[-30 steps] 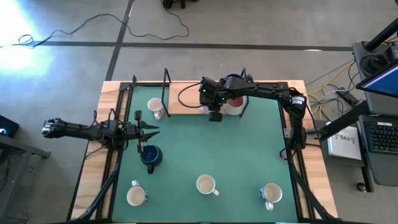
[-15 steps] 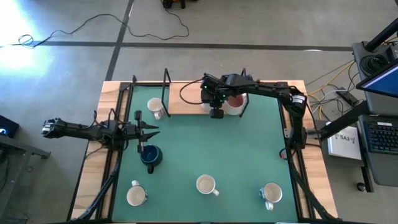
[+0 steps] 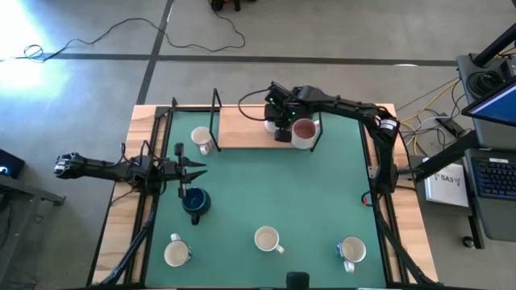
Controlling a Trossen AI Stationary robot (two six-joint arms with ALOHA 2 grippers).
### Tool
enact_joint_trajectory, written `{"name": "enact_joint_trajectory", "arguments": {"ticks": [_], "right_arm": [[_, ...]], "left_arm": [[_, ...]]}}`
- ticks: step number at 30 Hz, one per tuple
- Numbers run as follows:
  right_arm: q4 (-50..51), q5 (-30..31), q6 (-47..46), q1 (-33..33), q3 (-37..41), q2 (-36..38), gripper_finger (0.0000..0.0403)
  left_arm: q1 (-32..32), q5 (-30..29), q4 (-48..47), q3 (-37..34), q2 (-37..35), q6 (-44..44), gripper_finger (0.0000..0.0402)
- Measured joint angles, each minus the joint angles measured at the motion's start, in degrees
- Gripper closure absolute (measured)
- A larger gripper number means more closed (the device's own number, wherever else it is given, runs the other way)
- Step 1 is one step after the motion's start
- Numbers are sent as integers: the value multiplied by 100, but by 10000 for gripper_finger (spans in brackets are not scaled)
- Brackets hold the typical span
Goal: Place coffee mugs
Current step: Put the green mug on the shelf
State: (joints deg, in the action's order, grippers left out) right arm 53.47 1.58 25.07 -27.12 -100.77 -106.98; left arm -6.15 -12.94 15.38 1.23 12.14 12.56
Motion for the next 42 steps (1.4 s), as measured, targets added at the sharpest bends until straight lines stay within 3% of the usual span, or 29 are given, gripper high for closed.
{"name": "enact_joint_trajectory", "arguments": {"ticks": [11,23,29,35,42], "right_arm": [[-353,-9,261,-106,0,2,376],[-279,-60,-449,-13,0,59,375],[-279,-391,-733,-15,-2,59,344],[-303,-7,-866,-29,9,39,305],[-319,0,-1015,-41,51,35,301]], "left_arm": [[0,-1,0,2,0,0,333],[-1,-1,0,0,0,0,333],[0,-1,0,2,0,0,333],[-1,0,0,1,0,1,333],[-2,0,0,0,0,2,333]]}}
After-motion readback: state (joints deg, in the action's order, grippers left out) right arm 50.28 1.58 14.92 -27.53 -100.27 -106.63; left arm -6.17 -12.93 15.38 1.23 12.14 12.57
